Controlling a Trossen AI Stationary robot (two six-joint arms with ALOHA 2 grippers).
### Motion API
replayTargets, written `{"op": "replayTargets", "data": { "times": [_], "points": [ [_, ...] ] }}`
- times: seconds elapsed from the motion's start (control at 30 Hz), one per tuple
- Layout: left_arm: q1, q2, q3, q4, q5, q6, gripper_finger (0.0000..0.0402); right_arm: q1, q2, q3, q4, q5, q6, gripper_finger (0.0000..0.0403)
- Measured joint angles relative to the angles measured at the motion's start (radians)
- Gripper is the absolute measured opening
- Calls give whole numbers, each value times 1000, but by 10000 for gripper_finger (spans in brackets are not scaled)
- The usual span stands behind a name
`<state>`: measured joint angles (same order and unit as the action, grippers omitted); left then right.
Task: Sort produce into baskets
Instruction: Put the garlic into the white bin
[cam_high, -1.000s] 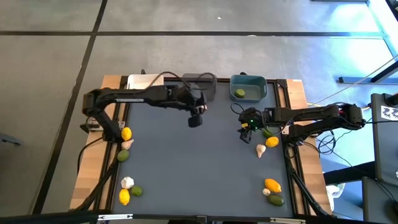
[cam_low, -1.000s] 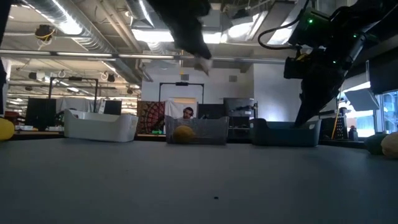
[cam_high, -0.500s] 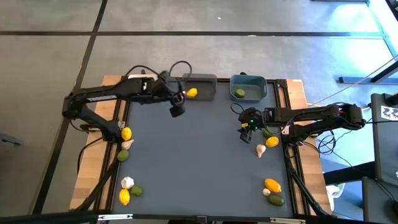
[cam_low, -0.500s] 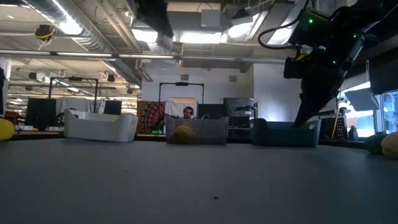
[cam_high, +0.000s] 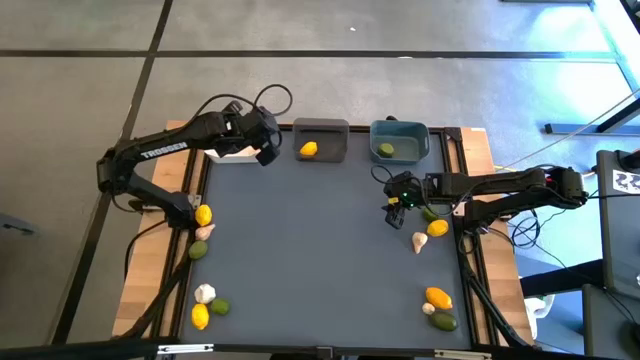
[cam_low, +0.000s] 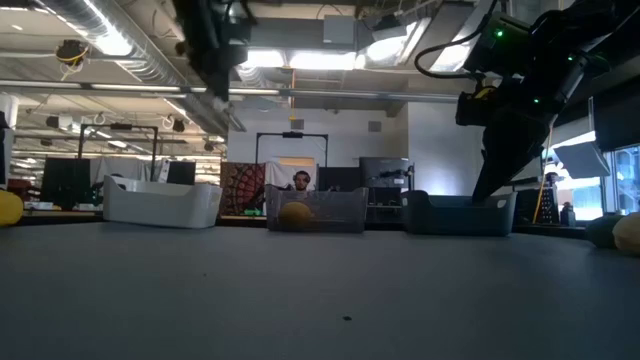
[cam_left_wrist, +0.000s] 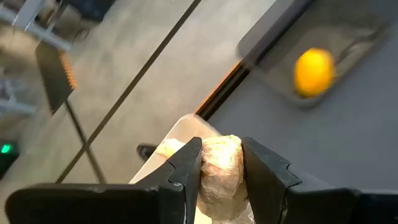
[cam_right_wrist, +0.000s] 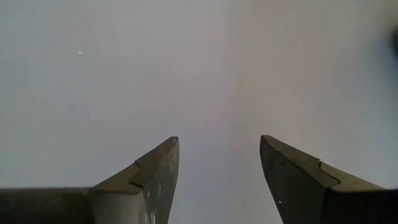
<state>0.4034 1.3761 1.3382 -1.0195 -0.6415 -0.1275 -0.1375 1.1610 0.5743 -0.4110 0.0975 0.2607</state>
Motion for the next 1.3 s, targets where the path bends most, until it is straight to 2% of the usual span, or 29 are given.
{"op": "replayTargets", "data": {
  "times": [0.27, 0.53, 0.7, 1.0, 1.17, 1.3],
  "points": [
    [141, 1, -204, 156, 1, 2, 100, 0, 0, 0, 2, 0, 0, 222],
    [221, 1, -384, 389, 1, 3, 100, 0, 0, 0, 10, 0, 0, 222],
    [256, 1, -448, 497, 1, 3, 100, 0, 0, 0, 22, 0, 0, 222],
    [286, 7, -539, 597, 9, 3, 100, 0, 0, 0, 27, 0, 0, 222],
    [287, 8, -610, 687, 15, 72, 100, 0, 0, 0, 29, 0, 0, 222],
    [287, 8, -638, 714, 18, 69, 100, 0, 0, 0, 39, 0, 0, 222]
  ]
}}
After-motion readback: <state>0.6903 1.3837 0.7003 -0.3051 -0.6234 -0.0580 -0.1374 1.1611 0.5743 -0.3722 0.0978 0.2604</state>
